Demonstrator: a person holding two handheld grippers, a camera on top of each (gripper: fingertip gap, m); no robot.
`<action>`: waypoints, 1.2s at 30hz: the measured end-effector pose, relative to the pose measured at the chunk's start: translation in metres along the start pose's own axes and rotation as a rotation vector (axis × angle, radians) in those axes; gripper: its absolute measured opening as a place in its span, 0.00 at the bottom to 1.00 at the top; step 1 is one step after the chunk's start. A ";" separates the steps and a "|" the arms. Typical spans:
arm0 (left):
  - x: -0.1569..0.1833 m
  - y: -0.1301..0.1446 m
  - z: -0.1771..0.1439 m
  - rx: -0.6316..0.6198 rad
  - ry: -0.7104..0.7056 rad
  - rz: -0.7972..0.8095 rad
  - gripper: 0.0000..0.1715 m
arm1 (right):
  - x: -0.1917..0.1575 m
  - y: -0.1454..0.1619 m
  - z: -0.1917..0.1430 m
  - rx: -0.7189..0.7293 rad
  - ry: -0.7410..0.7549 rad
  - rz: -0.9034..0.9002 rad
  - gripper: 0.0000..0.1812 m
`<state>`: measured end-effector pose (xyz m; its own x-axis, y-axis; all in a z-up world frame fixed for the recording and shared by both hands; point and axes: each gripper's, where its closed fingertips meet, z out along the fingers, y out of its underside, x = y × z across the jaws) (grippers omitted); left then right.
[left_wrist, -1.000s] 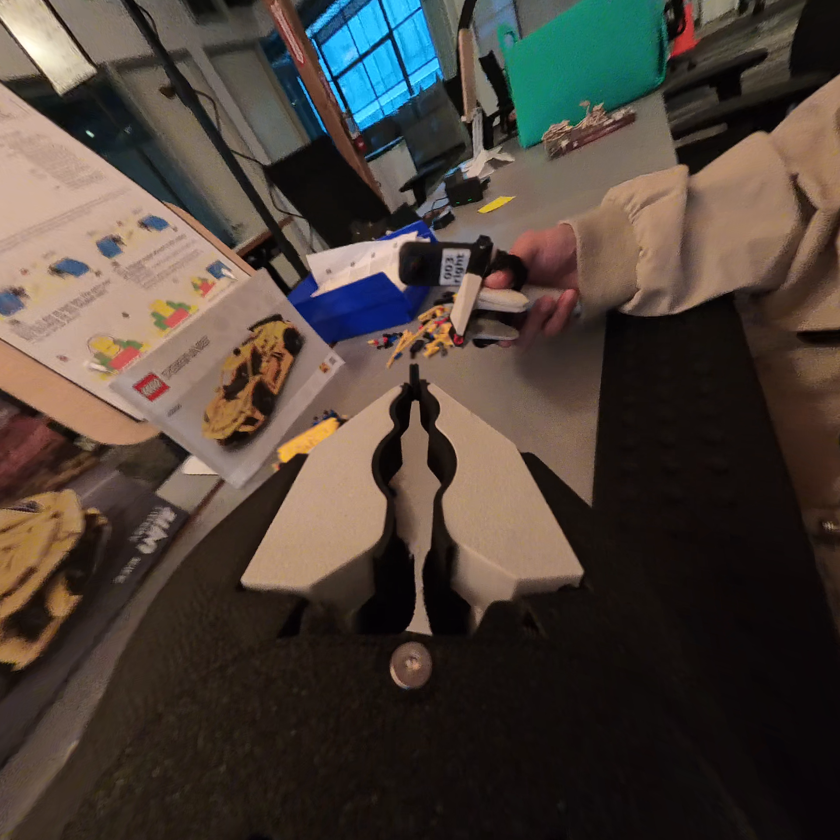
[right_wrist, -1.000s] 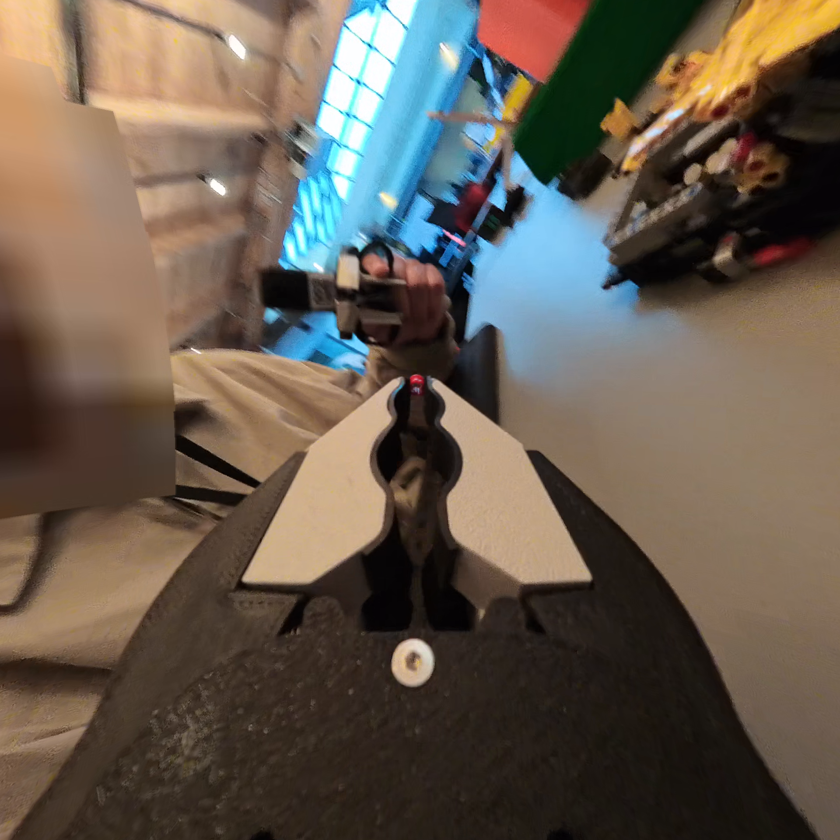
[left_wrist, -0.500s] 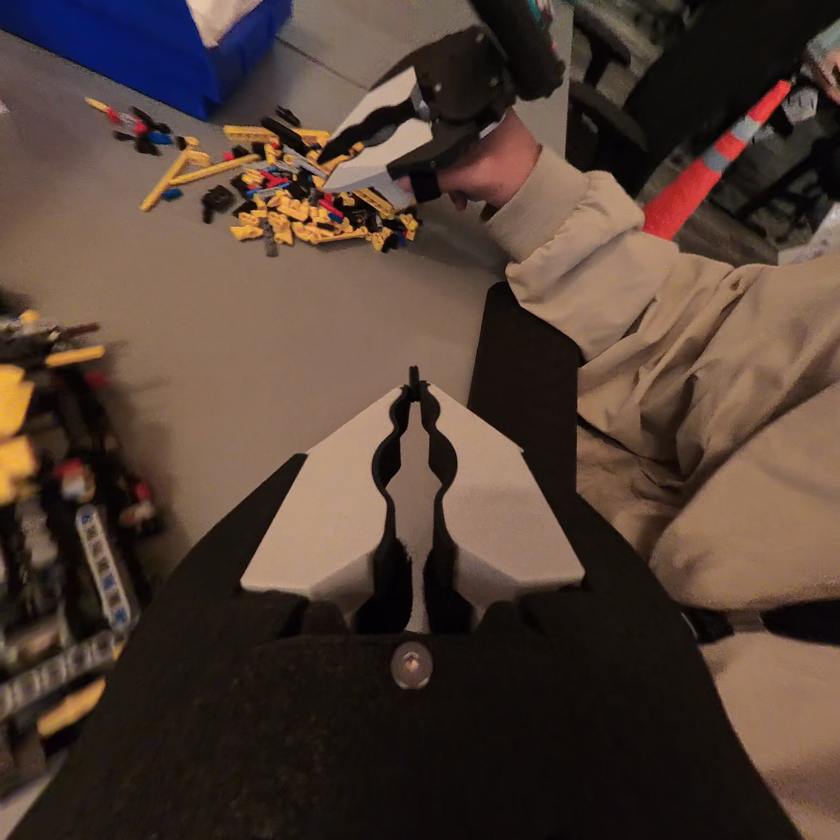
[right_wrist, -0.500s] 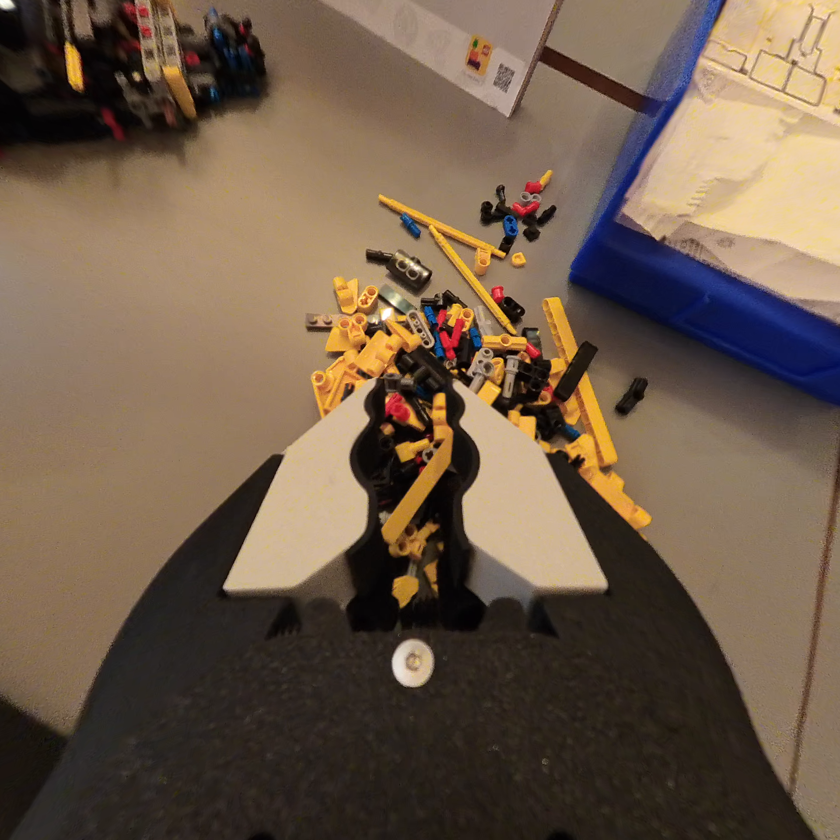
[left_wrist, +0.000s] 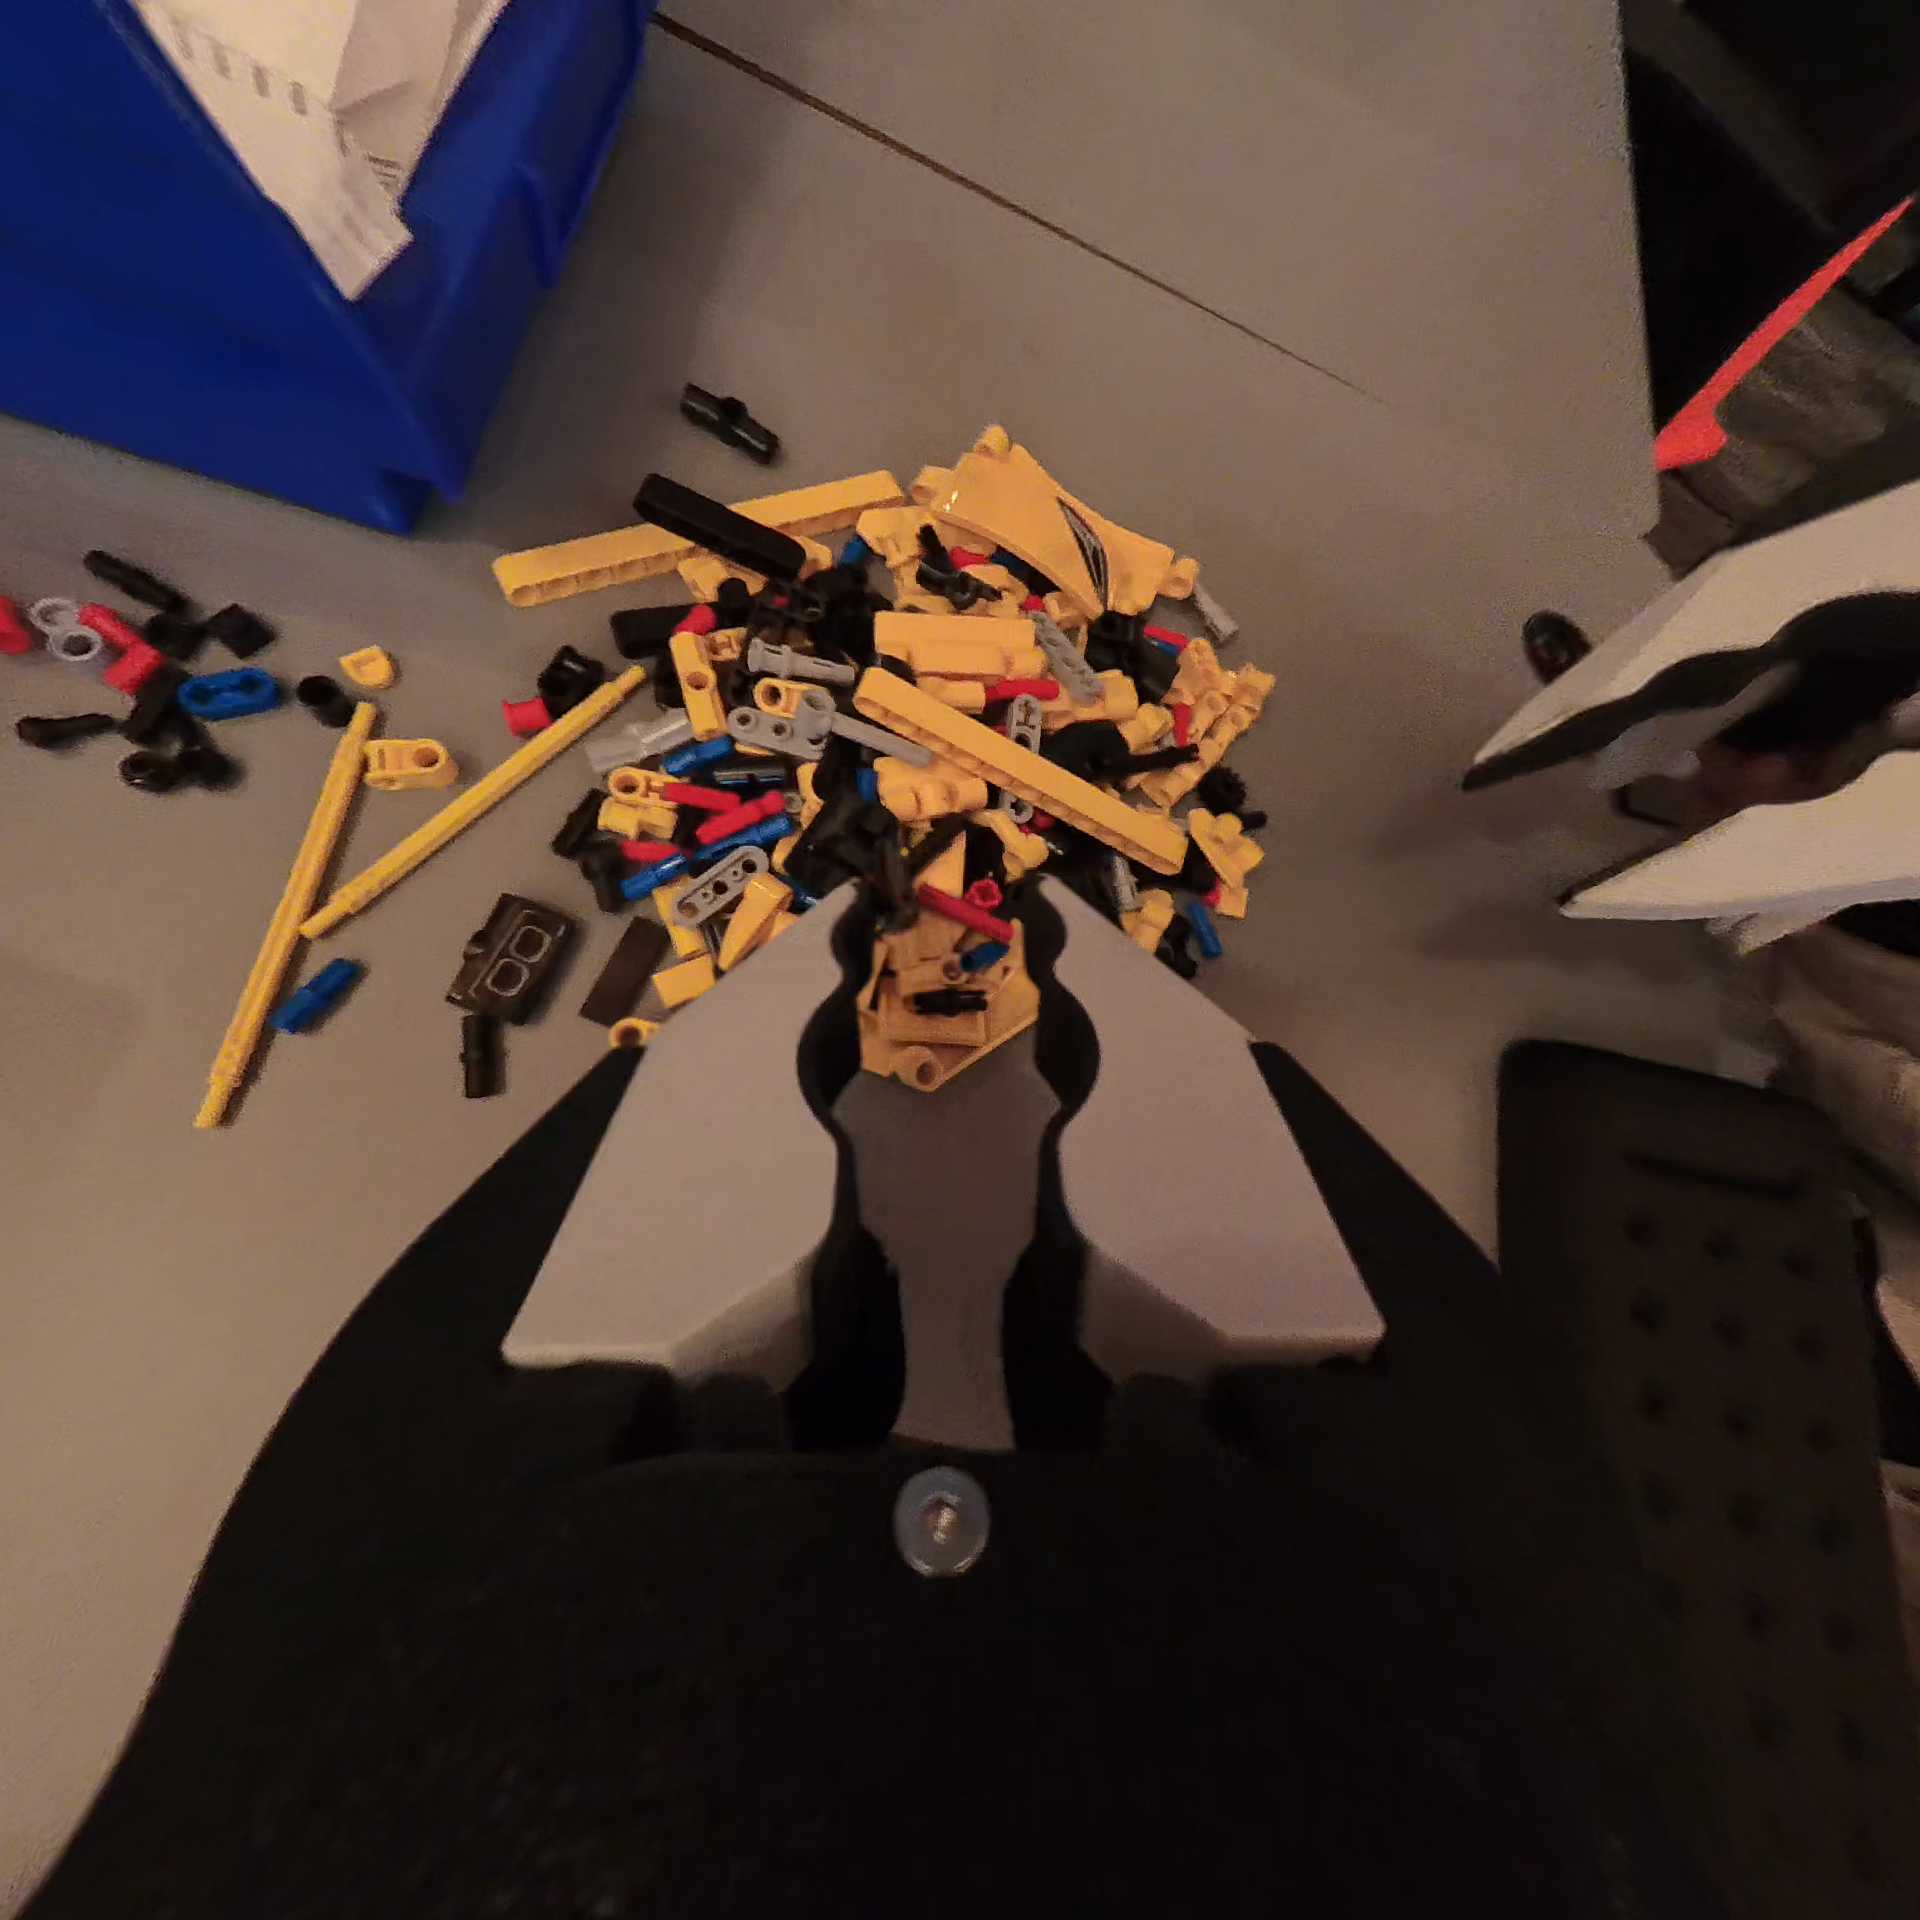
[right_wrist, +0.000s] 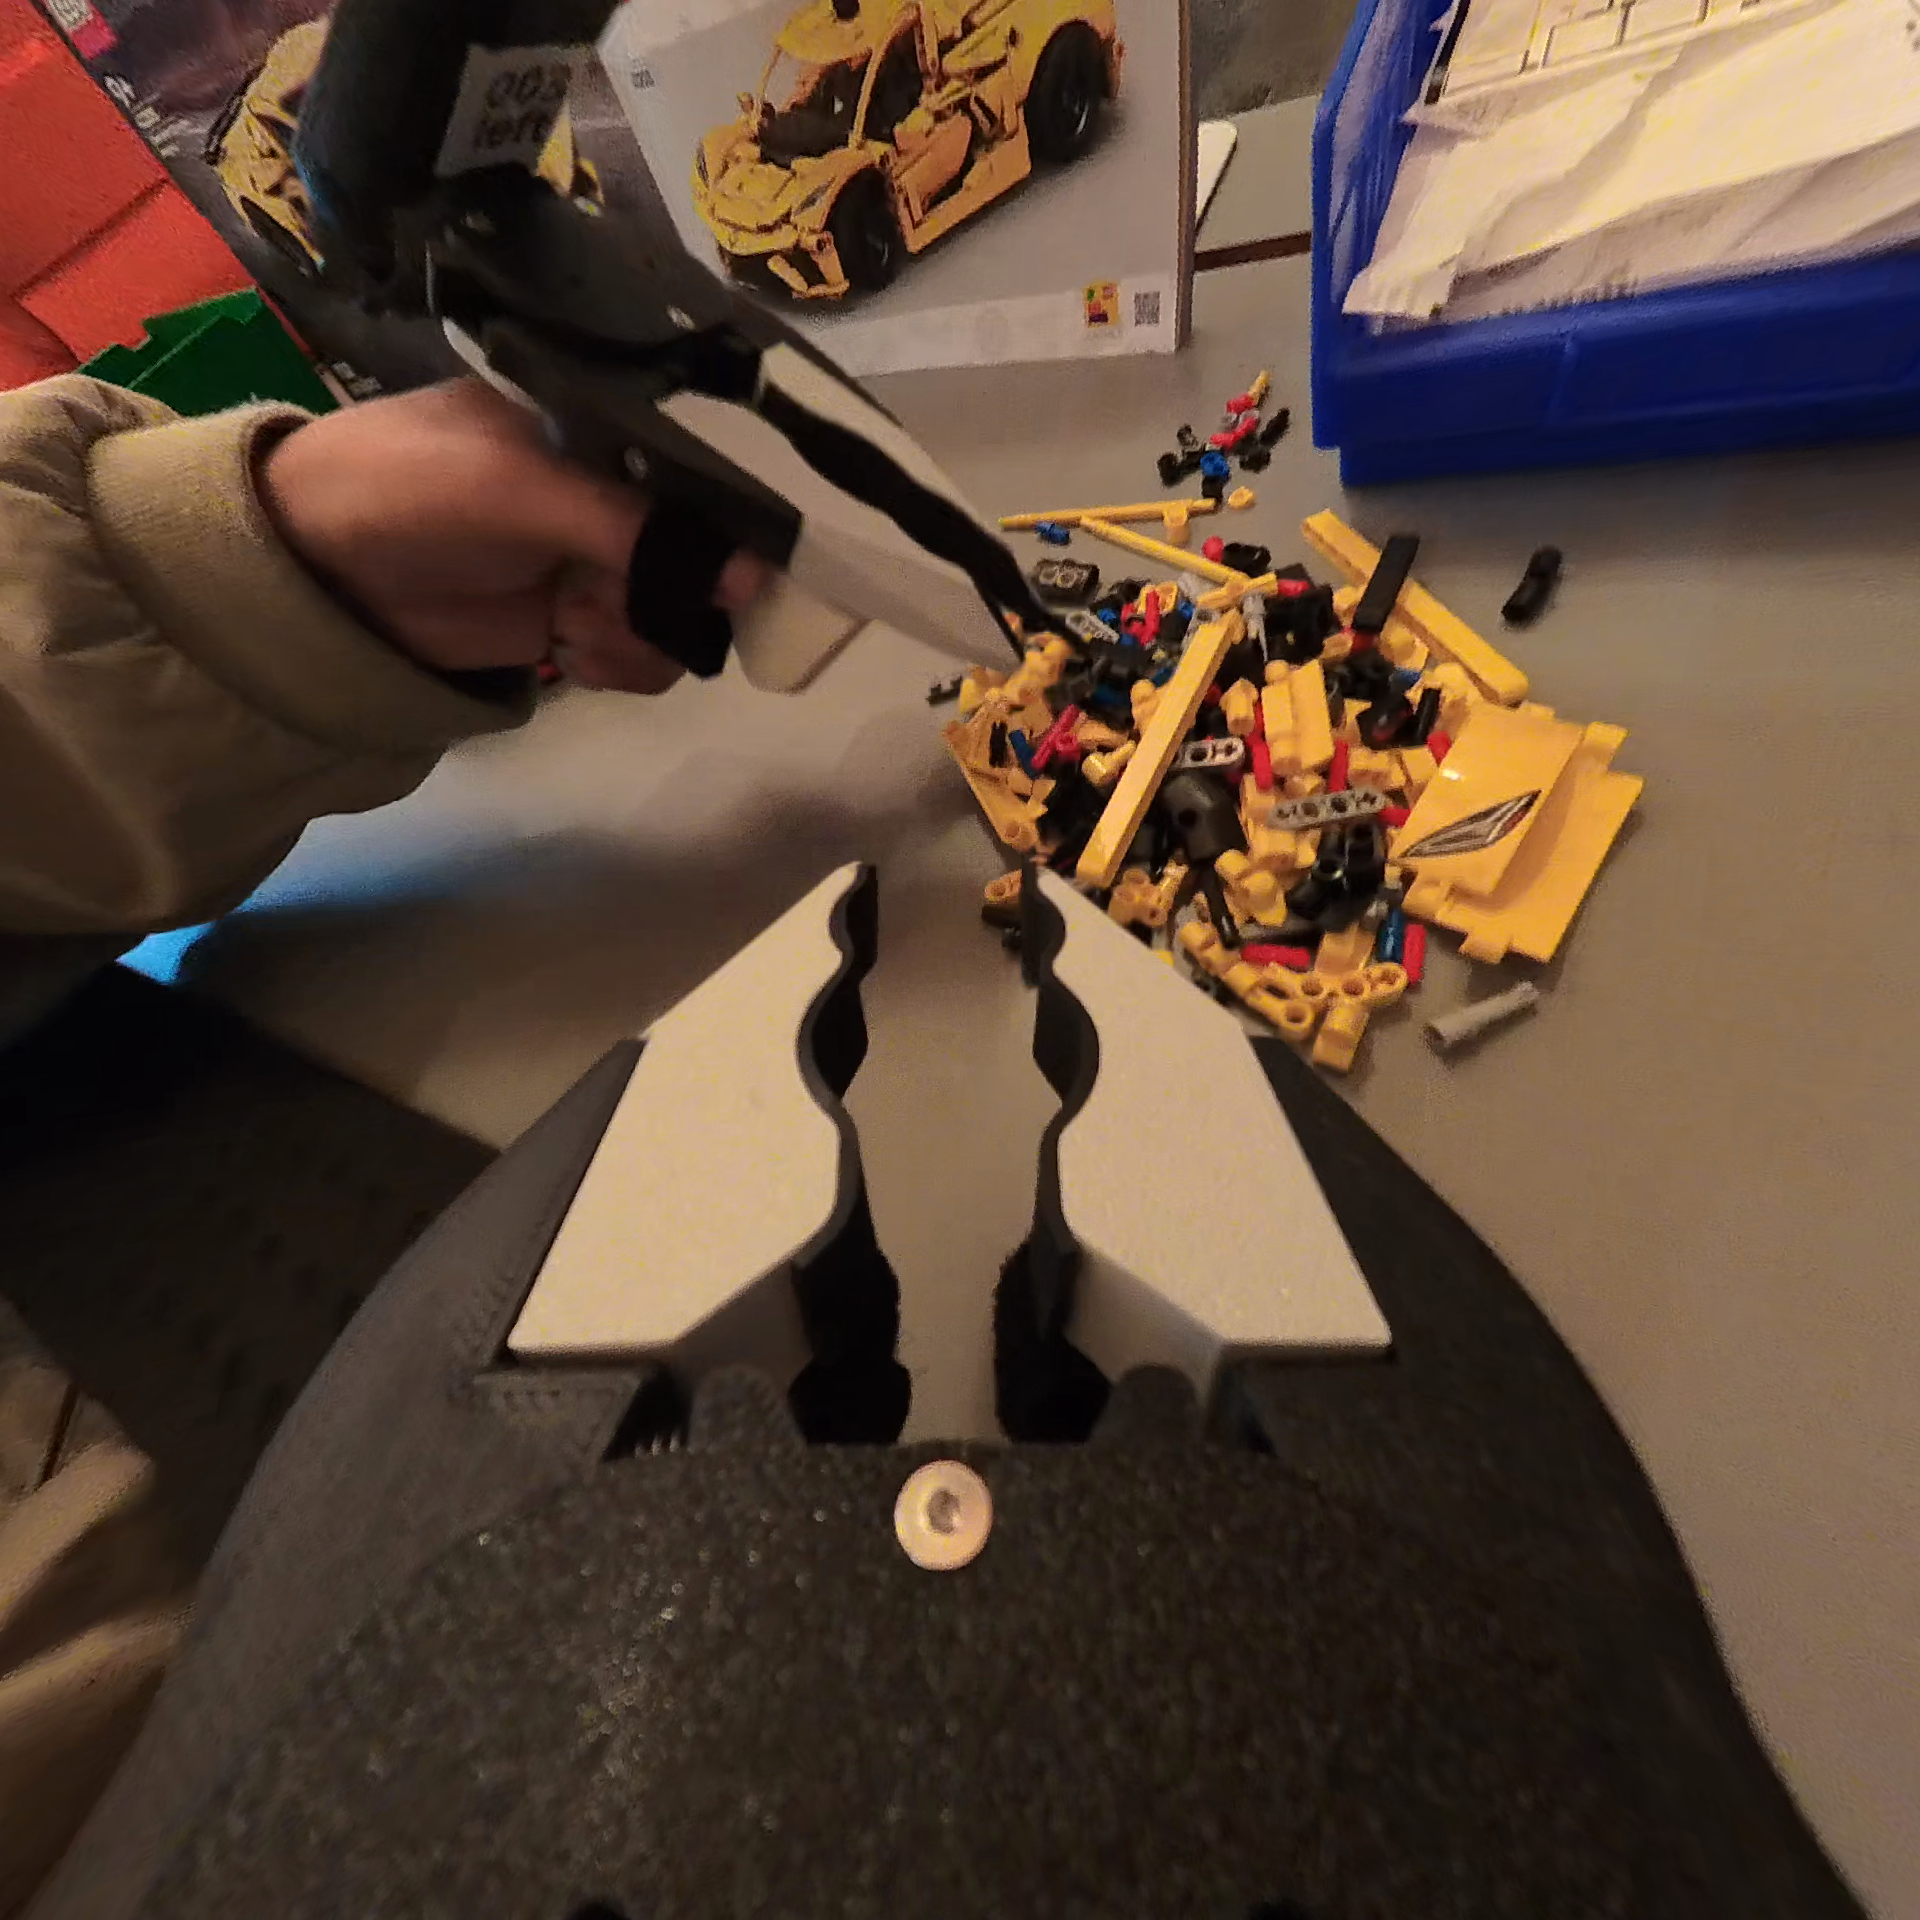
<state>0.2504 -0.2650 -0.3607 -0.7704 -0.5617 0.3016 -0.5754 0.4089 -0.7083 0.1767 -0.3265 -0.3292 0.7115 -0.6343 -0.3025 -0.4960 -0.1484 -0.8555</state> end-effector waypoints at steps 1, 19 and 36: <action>0.001 -0.003 -0.009 0.027 0.004 -0.006 0.18 | -0.001 0.001 -0.002 -0.005 -0.010 0.006 0.14; -0.070 0.159 -0.379 0.653 -0.581 -0.255 0.19 | -0.204 -0.033 0.152 -0.240 -0.519 -0.460 0.29; -0.089 0.210 -0.320 0.563 -0.711 -0.271 0.33 | -0.211 0.031 0.246 -0.312 -0.335 -0.486 0.23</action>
<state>0.1102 0.1010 -0.3316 -0.1754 -0.9693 0.1725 -0.3505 -0.1022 -0.9310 0.1337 -0.0106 -0.3949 0.9817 -0.1770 -0.0705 -0.1647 -0.6025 -0.7809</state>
